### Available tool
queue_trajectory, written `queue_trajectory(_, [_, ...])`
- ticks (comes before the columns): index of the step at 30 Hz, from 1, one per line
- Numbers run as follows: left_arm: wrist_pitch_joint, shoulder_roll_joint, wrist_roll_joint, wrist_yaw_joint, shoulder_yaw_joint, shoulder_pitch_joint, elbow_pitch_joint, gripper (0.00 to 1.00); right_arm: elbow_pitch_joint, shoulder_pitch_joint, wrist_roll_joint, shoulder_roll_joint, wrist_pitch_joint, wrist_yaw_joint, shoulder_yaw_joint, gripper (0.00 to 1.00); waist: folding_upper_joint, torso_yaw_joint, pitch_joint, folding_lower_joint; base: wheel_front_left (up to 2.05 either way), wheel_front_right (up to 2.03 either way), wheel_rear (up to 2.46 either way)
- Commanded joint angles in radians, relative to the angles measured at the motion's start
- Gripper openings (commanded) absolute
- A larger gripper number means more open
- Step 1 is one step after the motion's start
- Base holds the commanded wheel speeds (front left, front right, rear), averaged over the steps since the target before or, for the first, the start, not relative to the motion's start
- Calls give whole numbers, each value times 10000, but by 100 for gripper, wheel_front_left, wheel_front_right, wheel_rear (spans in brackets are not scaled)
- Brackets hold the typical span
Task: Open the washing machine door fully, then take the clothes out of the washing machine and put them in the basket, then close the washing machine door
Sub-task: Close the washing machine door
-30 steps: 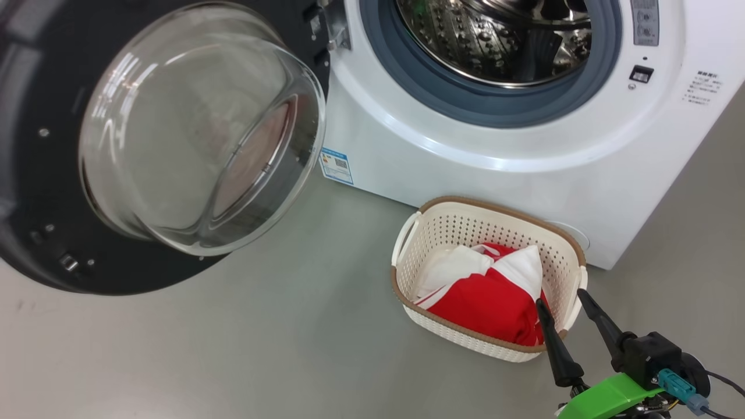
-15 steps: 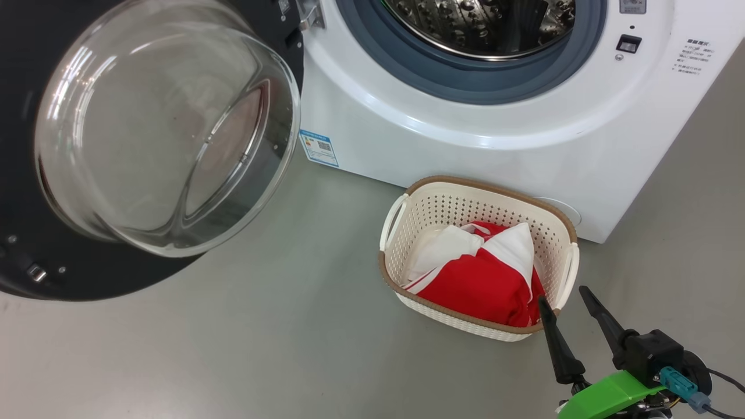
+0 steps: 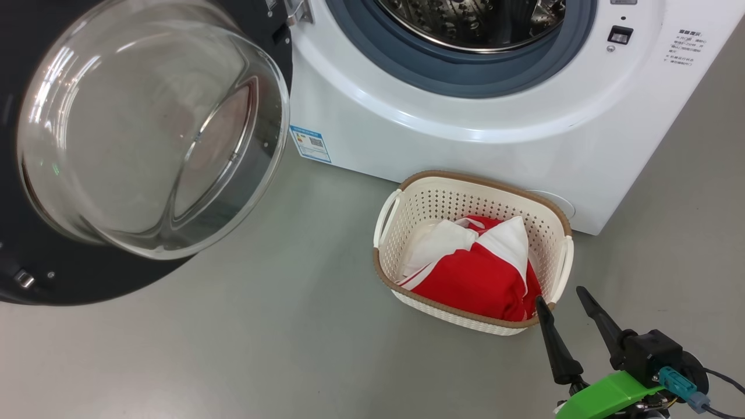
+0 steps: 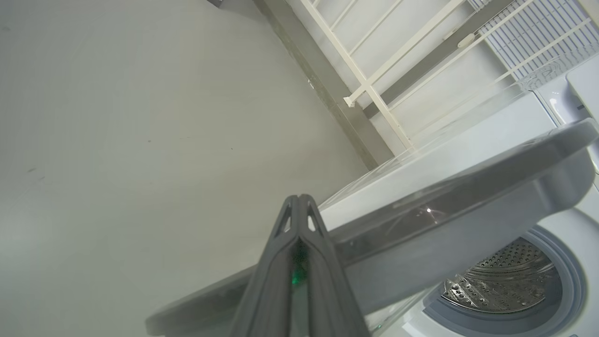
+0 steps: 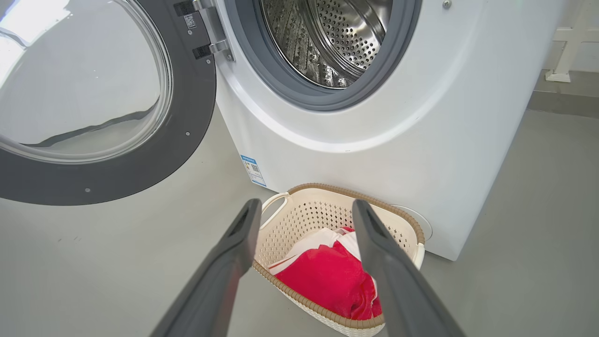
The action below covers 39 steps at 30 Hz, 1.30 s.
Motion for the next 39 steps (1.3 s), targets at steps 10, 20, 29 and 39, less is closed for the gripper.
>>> queue_trajectory(10, [1542, 812, -1339, -55, -602, 816, -1619, 0, -246, -353, -27, 22, -67, 62, 95, 100, 0, -64, -144, 0, 0, 0, 0])
queue_trajectory(20, [2378, 985, -2567, -55, -1252, 2128, -4023, 0, -283, -157, 196, 22, -67, 62, 48, 100, 0, -137, -513, 0, 0, 0, 0])
queue_trajectory(29, [2615, 1189, -3431, -55, -1527, 2875, -5711, 0, -355, -105, 258, 22, -67, 62, -23, 100, 0, -325, -635, 0, 0, 0, 0])
queue_trajectory(39, [2859, 1167, -3955, -55, -2090, 3300, -7686, 0, -370, -37, 330, 22, -67, 62, -5, 100, 0, -653, -753, 0, 0, 0, 0])
